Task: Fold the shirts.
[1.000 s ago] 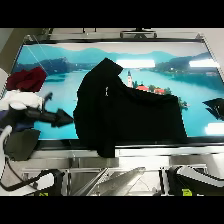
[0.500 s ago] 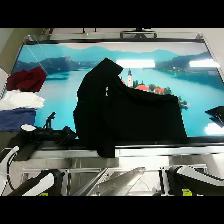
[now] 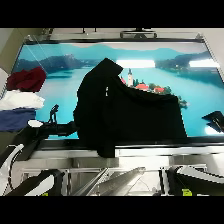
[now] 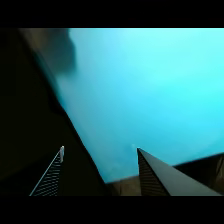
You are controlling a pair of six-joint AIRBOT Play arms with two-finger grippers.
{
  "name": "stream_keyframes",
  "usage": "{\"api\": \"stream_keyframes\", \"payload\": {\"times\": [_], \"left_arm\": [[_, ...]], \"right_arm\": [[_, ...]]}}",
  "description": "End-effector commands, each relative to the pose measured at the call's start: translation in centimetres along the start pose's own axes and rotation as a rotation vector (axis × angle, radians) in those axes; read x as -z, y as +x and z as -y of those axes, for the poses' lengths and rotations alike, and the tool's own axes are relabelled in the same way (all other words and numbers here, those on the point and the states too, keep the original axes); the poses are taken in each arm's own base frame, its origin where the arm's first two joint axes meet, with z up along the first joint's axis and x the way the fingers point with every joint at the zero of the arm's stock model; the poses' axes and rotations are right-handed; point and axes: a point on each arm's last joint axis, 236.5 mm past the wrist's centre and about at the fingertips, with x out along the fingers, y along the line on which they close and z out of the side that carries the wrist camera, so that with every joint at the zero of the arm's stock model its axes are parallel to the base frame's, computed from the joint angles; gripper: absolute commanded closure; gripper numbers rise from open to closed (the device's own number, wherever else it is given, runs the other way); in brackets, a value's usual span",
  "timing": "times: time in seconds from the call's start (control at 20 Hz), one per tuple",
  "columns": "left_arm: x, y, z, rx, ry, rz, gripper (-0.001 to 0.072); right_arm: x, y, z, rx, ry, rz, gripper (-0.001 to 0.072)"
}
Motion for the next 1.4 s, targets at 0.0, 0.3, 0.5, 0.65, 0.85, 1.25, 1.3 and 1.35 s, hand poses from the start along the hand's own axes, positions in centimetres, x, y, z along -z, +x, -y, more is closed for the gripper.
{"api": "stream_keyframes", "payload": {"times": [0.0, 0.3, 0.5, 0.65, 0.85, 1.25, 1.3, 1.35], "left_arm": [[-0.1, 0.7, 2.2, 0.014, 0.077, -0.006, 0.0407], [0.2, 0.8, 2.3, 0.017, 0.083, -0.016, 0.0642], [0.8, 1.4, 1.8, 0.015, 0.066, -0.048, 0.0678], [1.9, 2.4, 1.5, 0.034, 0.044, -0.109, 0.0678], [2.7, 2.8, 1.3, 0.047, 0.032, -0.148, 0.0679], [-2.6, -1.5, 2.7, 0.133, 0.039, -0.075, 0.0679], [-3.7, -2.5, 3.3, 0.150, 0.056, -0.063, 0.0679], [-4.6, -3.6, 4.4, 0.184, 0.072, -0.053, 0.0679]], "right_arm": [[4.0, 1.1, 0.6, -0.011, 0.016, -0.165, 0.0183], [7.9, 5.0, 1.7, -0.018, 0.052, -0.218, 0.0184], [9.3, 7.4, 0.1, -0.065, 0.031, -0.305, 0.0184], [9.8, 9.1, -2.2, -0.096, -0.044, -0.357, 0.0198], [10.3, 9.5, -3.4, -0.102, -0.091, -0.390, 0.0289], [10.1, 8.8, -5.5, -0.176, -0.038, -0.397, 0.0692], [8.8, 8.5, -7.3, -0.245, -0.027, -0.353, 0.0692], [7.2, 7.5, -10.3, -0.364, -0.032, -0.294, 0.0693]]}}
